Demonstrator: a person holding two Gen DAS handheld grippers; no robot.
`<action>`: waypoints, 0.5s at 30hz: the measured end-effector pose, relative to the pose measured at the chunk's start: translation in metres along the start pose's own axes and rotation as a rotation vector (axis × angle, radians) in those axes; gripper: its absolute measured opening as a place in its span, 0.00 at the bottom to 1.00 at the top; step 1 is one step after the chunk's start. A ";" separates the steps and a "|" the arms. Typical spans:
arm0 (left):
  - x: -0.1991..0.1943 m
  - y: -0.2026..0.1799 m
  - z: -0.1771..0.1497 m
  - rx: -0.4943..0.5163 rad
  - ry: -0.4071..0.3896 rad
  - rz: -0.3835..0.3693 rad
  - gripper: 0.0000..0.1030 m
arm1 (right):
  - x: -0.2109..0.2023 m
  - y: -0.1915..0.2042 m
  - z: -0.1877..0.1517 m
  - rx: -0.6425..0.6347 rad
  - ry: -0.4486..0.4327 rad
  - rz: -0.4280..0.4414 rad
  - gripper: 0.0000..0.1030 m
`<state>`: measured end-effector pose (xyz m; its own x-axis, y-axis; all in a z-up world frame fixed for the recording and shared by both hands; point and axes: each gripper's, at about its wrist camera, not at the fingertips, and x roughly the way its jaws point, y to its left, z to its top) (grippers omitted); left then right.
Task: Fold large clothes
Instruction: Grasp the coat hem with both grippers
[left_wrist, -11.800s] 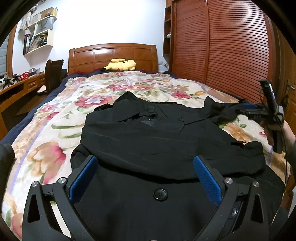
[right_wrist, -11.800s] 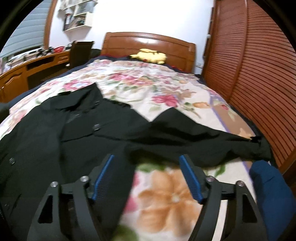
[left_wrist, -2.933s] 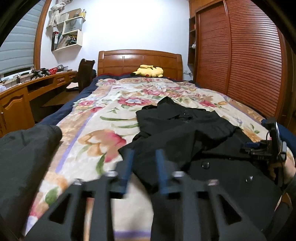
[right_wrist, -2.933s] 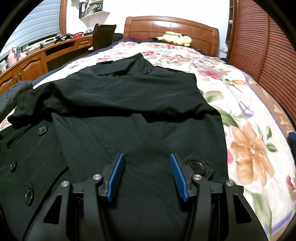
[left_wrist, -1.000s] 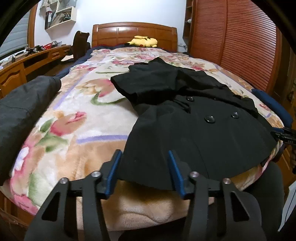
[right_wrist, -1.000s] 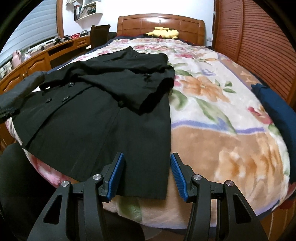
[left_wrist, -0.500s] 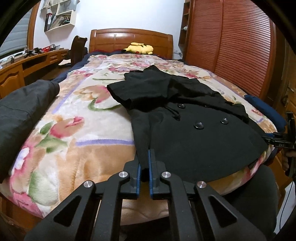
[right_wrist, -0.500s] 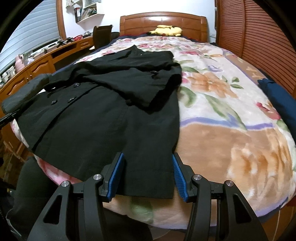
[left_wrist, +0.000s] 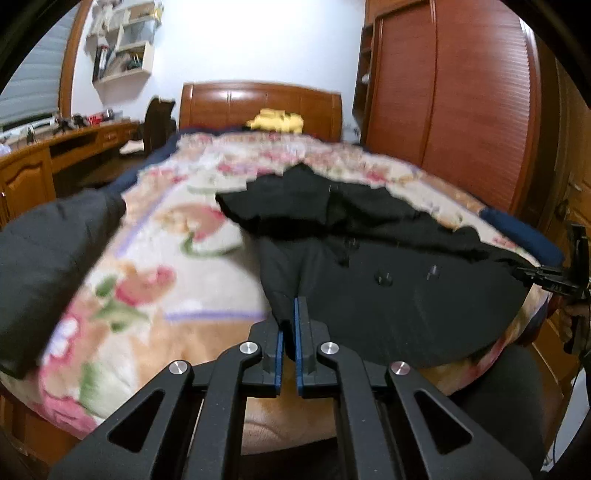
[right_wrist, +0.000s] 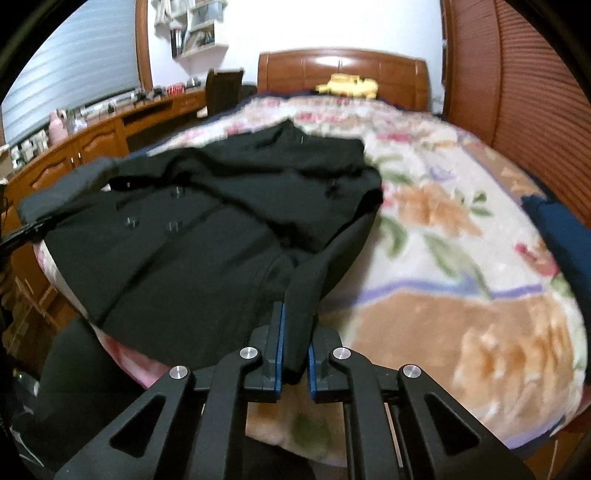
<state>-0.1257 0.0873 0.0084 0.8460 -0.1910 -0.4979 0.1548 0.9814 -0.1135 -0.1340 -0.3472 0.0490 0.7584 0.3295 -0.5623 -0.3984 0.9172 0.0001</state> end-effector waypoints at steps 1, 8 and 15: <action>-0.008 -0.002 0.005 0.003 -0.020 -0.005 0.05 | -0.007 0.000 0.002 0.001 -0.021 0.002 0.08; -0.052 -0.009 0.028 0.041 -0.116 -0.011 0.05 | -0.055 -0.003 0.012 -0.002 -0.155 0.017 0.08; -0.085 -0.010 0.044 0.056 -0.194 -0.017 0.05 | -0.091 -0.005 0.009 -0.008 -0.228 0.034 0.08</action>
<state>-0.1765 0.0948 0.0898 0.9245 -0.2054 -0.3211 0.1932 0.9787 -0.0698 -0.1959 -0.3794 0.1077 0.8413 0.4028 -0.3605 -0.4287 0.9034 0.0089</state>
